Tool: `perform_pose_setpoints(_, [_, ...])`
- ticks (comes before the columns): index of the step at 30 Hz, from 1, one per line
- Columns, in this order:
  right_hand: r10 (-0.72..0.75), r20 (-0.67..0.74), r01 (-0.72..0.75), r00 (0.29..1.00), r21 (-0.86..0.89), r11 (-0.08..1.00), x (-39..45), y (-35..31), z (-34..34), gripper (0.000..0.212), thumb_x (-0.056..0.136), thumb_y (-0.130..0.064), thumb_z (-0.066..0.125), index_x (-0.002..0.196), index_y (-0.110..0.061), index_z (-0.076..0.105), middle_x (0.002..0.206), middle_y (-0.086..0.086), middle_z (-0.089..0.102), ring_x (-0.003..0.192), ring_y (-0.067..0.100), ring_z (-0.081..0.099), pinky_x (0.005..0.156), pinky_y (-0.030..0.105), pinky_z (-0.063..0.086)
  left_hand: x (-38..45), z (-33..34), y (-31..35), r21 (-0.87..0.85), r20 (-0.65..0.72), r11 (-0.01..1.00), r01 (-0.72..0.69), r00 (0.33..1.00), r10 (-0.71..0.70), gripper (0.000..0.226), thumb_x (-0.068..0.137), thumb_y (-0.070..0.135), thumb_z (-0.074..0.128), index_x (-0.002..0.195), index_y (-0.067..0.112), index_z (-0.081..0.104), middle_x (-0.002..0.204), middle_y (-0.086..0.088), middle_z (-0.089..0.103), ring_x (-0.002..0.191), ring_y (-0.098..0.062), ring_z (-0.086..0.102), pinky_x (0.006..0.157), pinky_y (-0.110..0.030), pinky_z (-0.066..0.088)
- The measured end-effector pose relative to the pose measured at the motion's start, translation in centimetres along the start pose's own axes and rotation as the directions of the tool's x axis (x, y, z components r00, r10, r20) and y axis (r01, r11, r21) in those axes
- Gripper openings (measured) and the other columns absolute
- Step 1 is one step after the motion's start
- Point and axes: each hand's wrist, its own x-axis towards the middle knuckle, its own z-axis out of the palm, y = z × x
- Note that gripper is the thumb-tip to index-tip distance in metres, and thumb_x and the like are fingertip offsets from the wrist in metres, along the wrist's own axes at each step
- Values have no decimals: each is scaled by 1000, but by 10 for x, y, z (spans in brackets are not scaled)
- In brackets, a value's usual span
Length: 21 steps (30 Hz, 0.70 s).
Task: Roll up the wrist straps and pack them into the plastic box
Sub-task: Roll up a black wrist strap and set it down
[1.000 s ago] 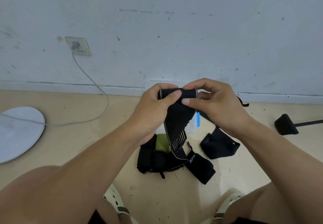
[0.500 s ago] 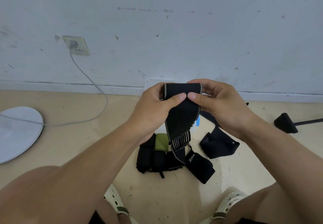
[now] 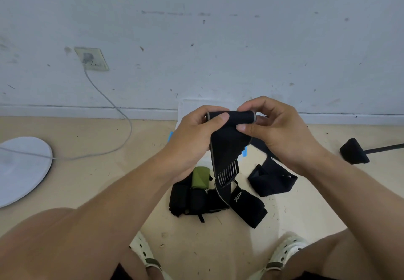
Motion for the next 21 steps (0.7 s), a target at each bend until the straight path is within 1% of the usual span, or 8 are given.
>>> perform_pose_setpoints(1, [16,10,-16,1000,3,1000,0,0,-2,29,85,1,80,96,-25,75,106,13,75,101,49,67,100,59,54,0,0,0,1,1,1000,-6,1000,6,16,103,15,61,116,16,71,103,-1,74,94,-14,75,84,-32,61])
perform_pose_setpoints(3, [62,39,-64,997,38,997,-1,-1,-3,23,81,-14,87,98,-26,77,108,15,76,105,47,67,106,57,51,0,0,0,14,4,1000,-20,1000,20,20,102,10,62,119,18,71,106,-1,74,96,-13,75,89,-34,61])
perform_pose_setpoints(5, [103,42,-106,994,81,991,-1,-1,-3,29,75,-31,89,102,-27,78,116,14,73,110,45,67,110,55,49,-2,-1,-1,35,12,999,-42,999,41,27,99,4,65,121,19,71,110,-3,75,102,-16,75,94,-36,60])
perform_pose_setpoints(6, [117,34,-120,993,97,988,-2,-1,-3,34,73,-34,87,105,-26,77,119,15,72,110,44,67,110,55,49,-2,-1,-2,55,8,997,-56,998,56,31,96,2,68,119,21,72,111,-3,75,105,-18,74,97,-38,60])
perform_pose_setpoints(10, [139,42,-143,989,103,984,-2,-1,-2,33,85,-17,81,117,-21,74,116,18,73,106,39,72,106,51,54,-2,-3,-2,98,-35,993,-70,997,74,37,89,-2,75,114,25,73,104,4,77,106,-19,74,104,-44,57])
perform_pose_setpoints(13, [121,18,-122,992,113,986,-2,-2,-2,31,88,-8,78,116,-20,74,115,11,76,105,37,73,104,48,56,-2,-3,0,66,-19,997,-39,999,40,29,91,11,77,118,19,72,107,-1,78,104,-20,75,102,-46,58])
perform_pose_setpoints(16, [111,8,-111,994,105,988,-3,-2,-2,33,87,-7,79,116,-22,75,115,8,76,105,38,72,105,47,55,-2,-3,1,84,-23,995,-47,999,49,27,93,19,76,119,14,72,107,-5,79,102,-20,76,99,-45,60])
perform_pose_setpoints(21, [127,31,-130,991,126,983,-1,-3,-3,37,79,-16,83,114,-21,77,116,8,76,103,35,75,101,44,57,-1,-5,-1,83,-38,991,-102,994,106,24,90,10,78,111,21,74,101,-3,79,97,-20,77,94,-38,60])
